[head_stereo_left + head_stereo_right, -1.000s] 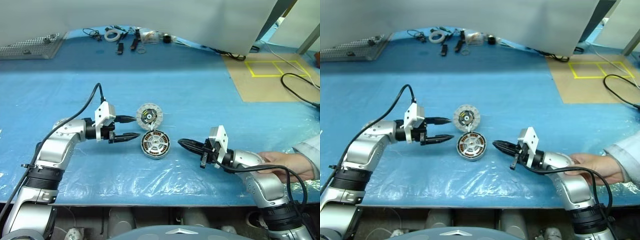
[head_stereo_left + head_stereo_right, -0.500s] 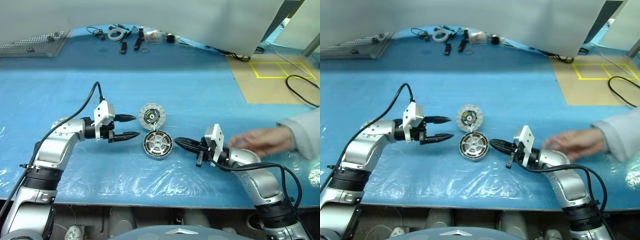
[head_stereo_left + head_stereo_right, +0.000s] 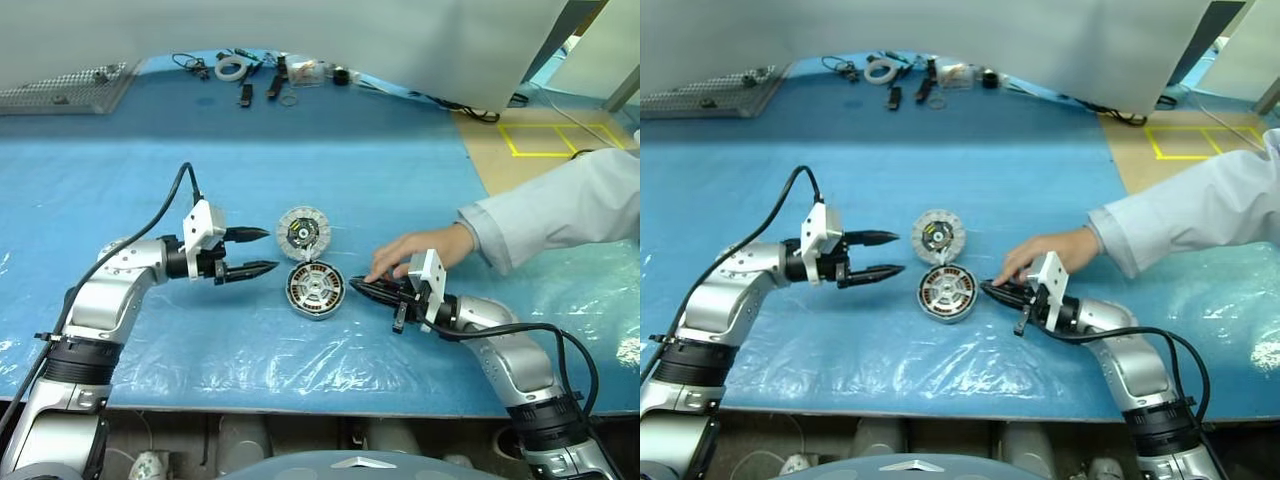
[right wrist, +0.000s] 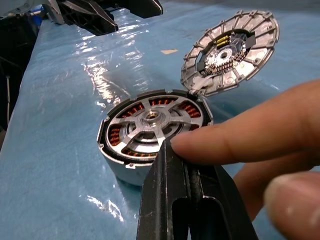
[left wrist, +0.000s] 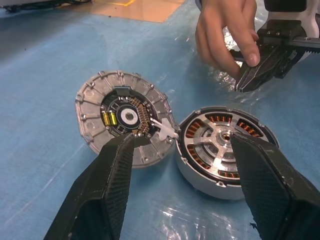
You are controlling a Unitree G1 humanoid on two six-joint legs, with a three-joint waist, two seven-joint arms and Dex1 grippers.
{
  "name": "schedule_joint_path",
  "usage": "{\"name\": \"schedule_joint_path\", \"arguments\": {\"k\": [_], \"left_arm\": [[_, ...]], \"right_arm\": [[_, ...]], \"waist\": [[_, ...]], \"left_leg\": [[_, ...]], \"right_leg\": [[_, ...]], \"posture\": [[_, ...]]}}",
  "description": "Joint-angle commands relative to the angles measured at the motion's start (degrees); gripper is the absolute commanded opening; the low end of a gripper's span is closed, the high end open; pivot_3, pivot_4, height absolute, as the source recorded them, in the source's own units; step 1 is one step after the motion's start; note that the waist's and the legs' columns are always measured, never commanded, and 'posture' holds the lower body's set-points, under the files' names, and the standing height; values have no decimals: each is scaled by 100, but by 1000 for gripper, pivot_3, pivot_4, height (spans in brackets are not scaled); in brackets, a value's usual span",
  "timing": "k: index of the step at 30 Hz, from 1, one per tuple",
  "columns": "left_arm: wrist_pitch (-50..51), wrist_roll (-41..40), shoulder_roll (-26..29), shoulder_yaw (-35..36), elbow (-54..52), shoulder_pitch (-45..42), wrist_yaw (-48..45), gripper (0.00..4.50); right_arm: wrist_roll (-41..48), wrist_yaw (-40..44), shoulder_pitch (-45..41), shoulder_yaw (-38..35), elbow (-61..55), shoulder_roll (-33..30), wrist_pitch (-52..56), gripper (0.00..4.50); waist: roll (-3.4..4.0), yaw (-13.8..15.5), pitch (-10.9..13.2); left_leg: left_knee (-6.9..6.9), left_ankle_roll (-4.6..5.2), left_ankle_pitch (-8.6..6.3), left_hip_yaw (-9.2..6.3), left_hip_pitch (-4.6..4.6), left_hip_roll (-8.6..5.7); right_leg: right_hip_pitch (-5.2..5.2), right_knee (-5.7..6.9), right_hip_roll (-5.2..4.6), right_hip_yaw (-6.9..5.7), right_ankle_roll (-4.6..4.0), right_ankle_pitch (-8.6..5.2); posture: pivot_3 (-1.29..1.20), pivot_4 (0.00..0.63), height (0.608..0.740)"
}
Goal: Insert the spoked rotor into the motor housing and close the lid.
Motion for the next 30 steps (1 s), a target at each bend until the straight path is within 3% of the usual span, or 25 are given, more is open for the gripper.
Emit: {"name": "schedule_joint_path", "arguments": {"k": [1, 15, 30], "left_arm": [[-39, -114, 37, 142, -304, 159, 32, 3204], [161, -208, 36, 143, -802, 625, 252, 3204], [393, -340, 173, 172, -1029, 672, 286, 3204]], "right_arm": [[70, 31, -39, -61, -230, -29, -44, 0], [204, -55, -56, -147, -614, -99, 355, 0], [-72, 440, 239, -97, 445, -83, -563, 0]], "waist": [[0, -14, 0], [0, 8, 0], [0, 7, 0]], "left_leg": [[1, 0, 0, 0, 0, 0], [-1, 0, 0, 0, 2, -1], [0, 1, 0, 0, 2, -1]], "right_leg": [[0, 0, 0, 1, 0, 0], [0, -2, -1, 0, 0, 0], [0, -4, -1, 1, -1, -1]], "posture": [[0, 150, 740], [0, 150, 740], [0, 150, 740]]}}
